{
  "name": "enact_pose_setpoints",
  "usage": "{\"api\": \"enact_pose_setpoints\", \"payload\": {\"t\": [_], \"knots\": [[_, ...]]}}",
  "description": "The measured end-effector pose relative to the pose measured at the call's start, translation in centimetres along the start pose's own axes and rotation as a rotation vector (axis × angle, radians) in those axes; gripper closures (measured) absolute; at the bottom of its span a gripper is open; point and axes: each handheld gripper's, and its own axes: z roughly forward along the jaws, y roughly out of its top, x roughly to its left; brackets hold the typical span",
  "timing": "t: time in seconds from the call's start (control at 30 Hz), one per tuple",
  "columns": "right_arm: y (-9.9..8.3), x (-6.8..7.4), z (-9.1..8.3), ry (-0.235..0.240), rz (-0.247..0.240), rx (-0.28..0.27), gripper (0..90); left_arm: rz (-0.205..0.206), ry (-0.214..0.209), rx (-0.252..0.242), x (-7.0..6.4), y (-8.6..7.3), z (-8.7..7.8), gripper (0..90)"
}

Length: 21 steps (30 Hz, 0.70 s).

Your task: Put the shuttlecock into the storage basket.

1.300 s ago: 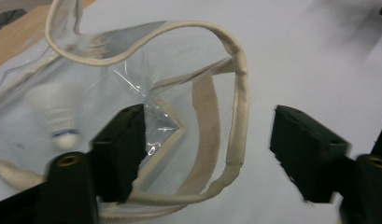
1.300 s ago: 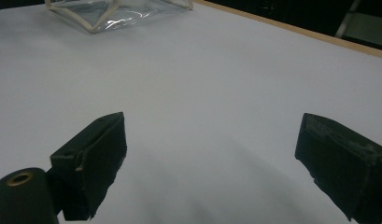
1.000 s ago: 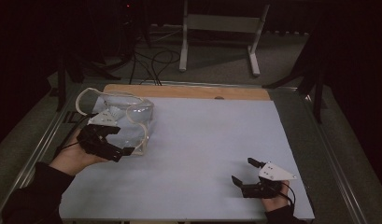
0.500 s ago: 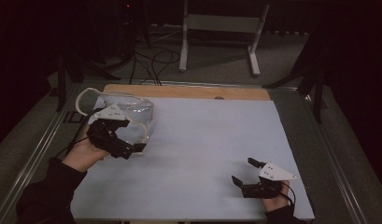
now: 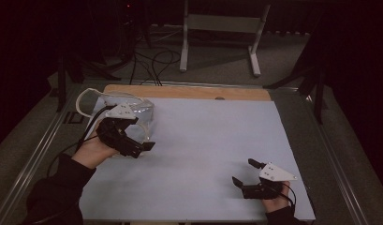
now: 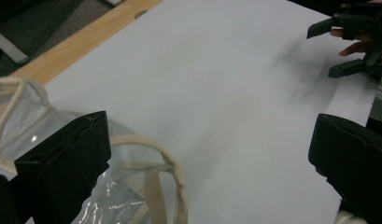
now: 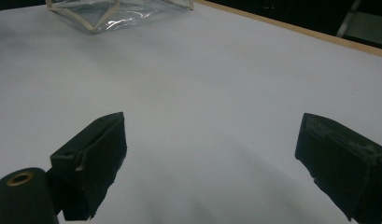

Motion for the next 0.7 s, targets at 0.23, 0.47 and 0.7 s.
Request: {"api": "enact_pose_setpoints", "payload": {"t": [0.23,0.47,0.7], "knots": [[0.0,0.0,0.0,0.003,0.004,-0.001,8.9,0.022,-0.017,-0.018,-0.9,0.9,0.7,0.2],[0.0,0.0,0.0,0.003,0.004,-0.002,8.9,0.05,-0.048,-0.026,-1.7,1.7,1.7,0.2],[0.0,-0.1,-0.1,0.0,0.003,-0.003,8.9,0.085,-0.082,-0.019,-3.0,2.3,2.9,0.3]]}}
